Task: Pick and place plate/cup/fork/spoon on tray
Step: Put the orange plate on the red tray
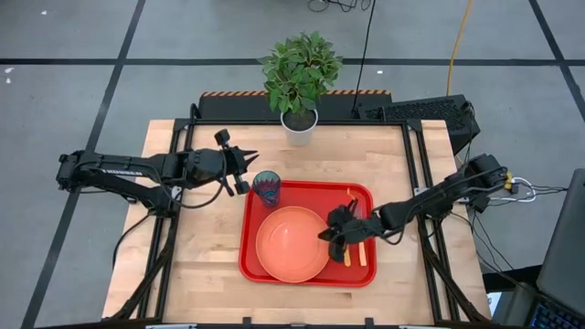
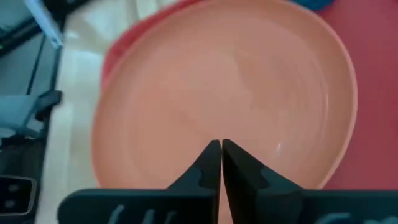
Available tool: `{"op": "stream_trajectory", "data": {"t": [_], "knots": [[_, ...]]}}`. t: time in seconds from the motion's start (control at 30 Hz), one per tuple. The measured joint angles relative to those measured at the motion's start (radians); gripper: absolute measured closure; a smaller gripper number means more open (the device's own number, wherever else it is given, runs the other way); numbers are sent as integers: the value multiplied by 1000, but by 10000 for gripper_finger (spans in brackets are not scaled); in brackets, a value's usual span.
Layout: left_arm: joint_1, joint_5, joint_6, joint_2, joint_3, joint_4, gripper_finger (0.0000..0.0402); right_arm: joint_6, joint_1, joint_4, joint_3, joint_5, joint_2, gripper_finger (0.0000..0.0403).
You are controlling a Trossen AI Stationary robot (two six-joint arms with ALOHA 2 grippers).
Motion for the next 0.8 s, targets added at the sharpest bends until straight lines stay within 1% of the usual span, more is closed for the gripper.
{"op": "stream_trajectory", "data": {"t": [0.07,0.33,0.57,0.8], "knots": [[0,0,1,0,0,0,355,6,-6,-12,0,-23,20,400],[0,0,4,0,0,0,355,-40,-30,-27,1,-22,33,403],[1,0,4,0,0,-1,355,-15,-44,-160,1,-23,34,403],[1,0,4,0,0,-2,355,-28,-51,-165,1,-19,33,403]]}}
